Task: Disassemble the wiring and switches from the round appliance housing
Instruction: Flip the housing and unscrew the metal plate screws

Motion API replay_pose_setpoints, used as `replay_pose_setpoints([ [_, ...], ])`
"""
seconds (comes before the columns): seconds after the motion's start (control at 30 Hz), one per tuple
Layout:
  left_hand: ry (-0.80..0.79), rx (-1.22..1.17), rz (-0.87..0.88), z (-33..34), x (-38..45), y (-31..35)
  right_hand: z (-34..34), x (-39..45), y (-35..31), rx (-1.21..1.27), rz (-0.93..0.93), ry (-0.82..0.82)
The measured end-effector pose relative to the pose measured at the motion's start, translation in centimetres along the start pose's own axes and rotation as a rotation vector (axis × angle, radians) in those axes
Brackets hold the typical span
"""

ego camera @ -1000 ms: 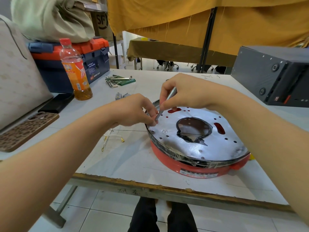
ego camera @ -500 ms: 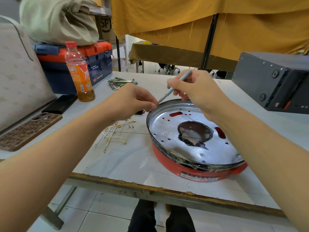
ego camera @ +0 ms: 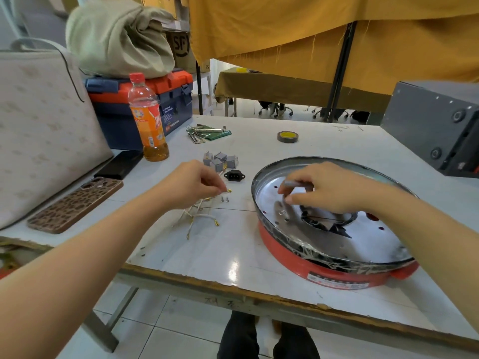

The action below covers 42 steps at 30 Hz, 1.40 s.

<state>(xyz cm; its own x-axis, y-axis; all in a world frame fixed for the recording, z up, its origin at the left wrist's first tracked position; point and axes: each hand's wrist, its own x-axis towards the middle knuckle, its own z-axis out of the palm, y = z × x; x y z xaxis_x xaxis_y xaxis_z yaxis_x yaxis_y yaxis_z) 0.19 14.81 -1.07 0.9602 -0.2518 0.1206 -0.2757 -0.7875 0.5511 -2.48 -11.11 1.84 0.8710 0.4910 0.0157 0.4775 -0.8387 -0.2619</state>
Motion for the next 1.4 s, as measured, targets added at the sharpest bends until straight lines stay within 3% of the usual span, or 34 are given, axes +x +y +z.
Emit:
replay_pose_setpoints([
  [0.3, 0.003, 0.161, -0.018, 2.1, 1.0, -1.4, -0.2, -0.3, -0.5, -0.119, -0.033, -0.255],
  [0.6, 0.087, 0.065, -0.042, 2.6, 1.4, -2.1, 0.1, -0.5, 0.2, -0.186, -0.046, -0.41],
  [0.77, 0.064, 0.032, -0.086, 2.1, 1.1, -2.1, 0.5, -0.3, 0.2, -0.166, -0.022, -0.438],
  [0.9, 0.136, -0.052, -0.042, 1.9, 0.4, -0.4, 1.0, 0.1, 0.2, -0.176, -0.002, -0.453],
  [1.1, -0.085, -0.318, -0.105, 2.3, -0.2, 4.0, 1.8, 1.3, -0.7, -0.193, 0.052, -0.384],
  [1.2, -0.083, -0.391, -0.132, 2.6, -0.1, 4.5, 1.8, 1.6, -1.0, -0.192, 0.045, -0.334],
  [1.3, -0.067, -0.36, -0.136, 2.6, 0.3, 4.4, 1.4, 1.4, -1.1, -0.096, 0.004, -0.095],
  [1.4, -0.08, -0.383, -0.128, 2.7, 0.8, 4.2, 0.5, 1.1, -1.0, 0.173, 0.043, 0.101],
])
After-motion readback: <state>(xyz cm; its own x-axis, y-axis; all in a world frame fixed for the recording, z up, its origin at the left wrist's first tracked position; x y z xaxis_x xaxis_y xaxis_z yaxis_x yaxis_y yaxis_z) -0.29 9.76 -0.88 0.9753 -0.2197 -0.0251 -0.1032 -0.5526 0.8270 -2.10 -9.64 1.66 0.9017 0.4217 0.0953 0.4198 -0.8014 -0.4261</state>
